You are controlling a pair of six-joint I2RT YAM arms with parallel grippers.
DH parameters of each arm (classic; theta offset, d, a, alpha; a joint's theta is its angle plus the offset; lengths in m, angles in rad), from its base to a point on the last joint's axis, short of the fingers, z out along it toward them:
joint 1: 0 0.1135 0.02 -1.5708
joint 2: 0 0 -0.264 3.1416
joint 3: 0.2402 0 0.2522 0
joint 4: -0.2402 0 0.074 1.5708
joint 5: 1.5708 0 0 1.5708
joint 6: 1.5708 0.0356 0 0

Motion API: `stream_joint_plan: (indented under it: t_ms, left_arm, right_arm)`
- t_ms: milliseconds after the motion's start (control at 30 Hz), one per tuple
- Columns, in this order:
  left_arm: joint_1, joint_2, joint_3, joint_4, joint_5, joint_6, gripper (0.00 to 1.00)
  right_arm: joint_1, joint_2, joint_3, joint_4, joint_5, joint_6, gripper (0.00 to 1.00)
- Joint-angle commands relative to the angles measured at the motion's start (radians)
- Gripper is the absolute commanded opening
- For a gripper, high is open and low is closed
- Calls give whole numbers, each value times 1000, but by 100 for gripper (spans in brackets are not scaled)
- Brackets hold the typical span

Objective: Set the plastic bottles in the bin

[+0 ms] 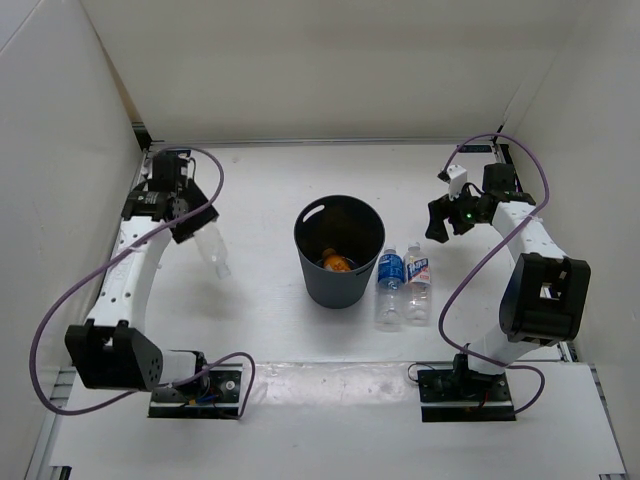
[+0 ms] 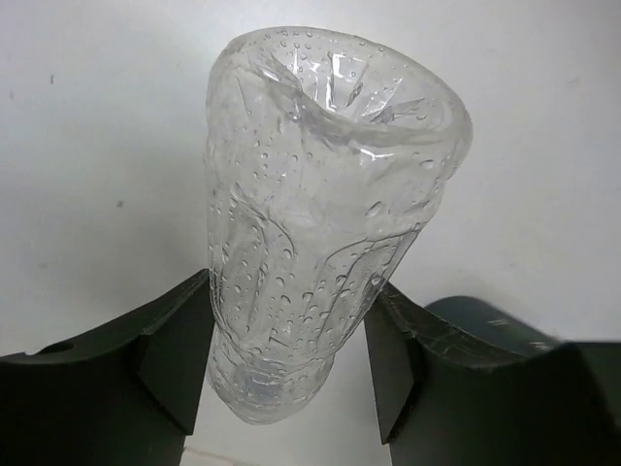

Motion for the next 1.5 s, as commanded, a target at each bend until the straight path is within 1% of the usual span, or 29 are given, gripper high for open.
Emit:
stream_joint_plan:
  t_ms: [0, 100, 200, 233, 267, 300, 367, 400, 467, 500, 567, 667, 733, 767, 867, 967, 1067, 1133, 1167, 1300, 1333, 1367, 1400, 1467]
  left_arm:
    - [-19, -73, 121, 30, -47, 2, 44]
    - [-53, -97, 181, 70, -82, 11, 39]
    - [-114, -123, 227, 157, -102, 36, 39]
    - [-128, -128, 249, 197, -102, 57, 38]
    - [-160, -133, 258, 217, -108, 78, 38]
    - [-215, -128, 284, 271, -110, 103, 38]
    - [-255, -113, 307, 300, -123, 147, 36]
    - [-322, -107, 332, 331, -128, 161, 35]
    - [-367, -85, 365, 352, -147, 215, 34]
    - [-435, -64, 390, 390, -150, 258, 34]
    - [-477, -52, 413, 432, -170, 285, 34]
    - [-592, -15, 439, 483, -183, 373, 34]
    - [-625, 22, 444, 516, -180, 397, 34]
    - [-672, 37, 439, 524, -177, 428, 34]
    - [-717, 70, 435, 536, -162, 442, 34]
    - [-775, 76, 402, 579, -164, 448, 34]
    - [-800, 71, 369, 624, -165, 459, 34]
    - [-806, 71, 352, 638, -162, 479, 35]
    - [-818, 71, 340, 642, -160, 486, 41]
    - [-832, 61, 310, 659, -139, 528, 54]
    - [-832, 59, 300, 659, -134, 526, 65]
    - [-830, 47, 293, 661, -130, 526, 65]
    - [-830, 51, 289, 662, -128, 526, 69]
    - [-830, 44, 284, 662, -125, 533, 72]
  right_arm:
    - [2, 11, 46, -11, -6, -5, 90]
    - [4, 9, 51, -13, -6, -5, 90]
    - [7, 11, 49, -14, -5, -5, 90]
    - [7, 8, 49, -14, -6, -6, 90]
    - [8, 9, 48, -14, -3, -5, 90]
    - [8, 9, 46, -14, -3, -6, 90]
    - [8, 9, 48, -17, -3, -9, 90]
    - [10, 11, 48, -16, -3, -9, 90]
    - [10, 9, 48, -14, -5, -14, 90]
    - [12, 11, 49, -19, -6, -14, 90]
    - [12, 9, 48, -17, -3, -12, 90]
    - [12, 9, 48, -20, -6, -16, 90]
    - [13, 8, 46, -25, -6, -19, 90]
    - [15, 9, 46, -20, -6, -20, 90]
    - [16, 6, 43, -22, -8, -20, 90]
    - [15, 3, 43, -20, -8, -20, 90]
    - [13, 3, 42, -17, -9, -22, 90]
    - [15, 3, 43, -17, -5, -22, 90]
    - [15, 3, 43, -19, -6, -22, 90]
    - [19, 0, 40, -17, -2, -23, 90]
    - [21, 2, 39, -17, -2, -22, 90]
    - [21, 2, 37, -17, 0, -22, 90]
    - [21, 0, 37, -14, -2, -22, 90]
    - [24, -3, 37, -14, 4, -22, 90]
